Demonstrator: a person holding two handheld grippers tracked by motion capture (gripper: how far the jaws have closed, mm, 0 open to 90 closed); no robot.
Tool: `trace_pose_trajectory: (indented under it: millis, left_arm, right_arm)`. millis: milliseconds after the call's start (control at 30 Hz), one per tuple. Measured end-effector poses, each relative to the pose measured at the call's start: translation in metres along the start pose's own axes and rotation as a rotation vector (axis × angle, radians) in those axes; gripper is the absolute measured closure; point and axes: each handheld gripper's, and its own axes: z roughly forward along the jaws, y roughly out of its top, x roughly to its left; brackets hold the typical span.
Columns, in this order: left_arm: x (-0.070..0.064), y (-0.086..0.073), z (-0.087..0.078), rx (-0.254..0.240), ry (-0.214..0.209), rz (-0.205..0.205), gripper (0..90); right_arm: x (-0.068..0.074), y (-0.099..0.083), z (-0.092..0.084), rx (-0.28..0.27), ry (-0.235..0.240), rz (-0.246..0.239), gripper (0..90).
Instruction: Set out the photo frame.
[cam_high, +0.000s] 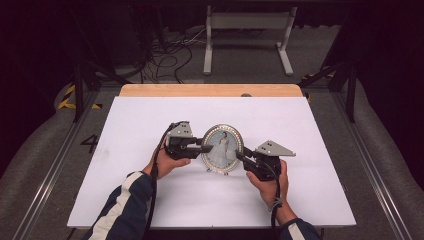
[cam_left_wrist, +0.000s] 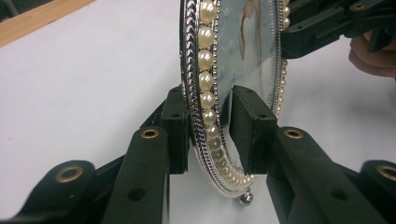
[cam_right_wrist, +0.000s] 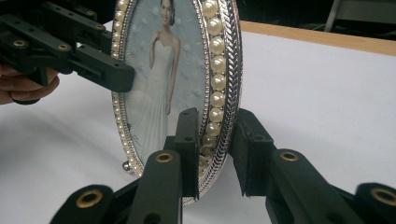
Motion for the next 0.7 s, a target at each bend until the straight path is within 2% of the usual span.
trace_pose_trajectory:
  millis: [300, 400, 533, 633, 700]
  left_arm:
    - [-0.008, -0.006, -0.005, 0.012, 0.040, 0.009, 69.0]
    - [-0.008, -0.009, -0.005, 0.007, 0.033, -0.003, 68.9]
    - [-0.009, -0.011, -0.004, 0.006, 0.045, -0.006, 67.8]
    - [-0.013, -0.012, -0.002, 0.015, 0.072, 0.010, 65.9]
    - [-0.014, -0.012, -0.002, 0.017, 0.074, 0.011, 65.4]
  right_arm:
    - [0.001, 0.003, 0.008, 0.001, -0.004, -0.007, 73.6]
    - [0.002, 0.003, 0.008, 0.000, 0.002, -0.014, 73.8]
    - [0.003, 0.004, 0.008, 0.001, 0.003, -0.024, 73.9]
    - [0.003, 0.003, 0.008, 0.002, 0.008, -0.022, 73.9]
    - [0.003, 0.003, 0.008, 0.005, 0.010, -0.027, 73.7]
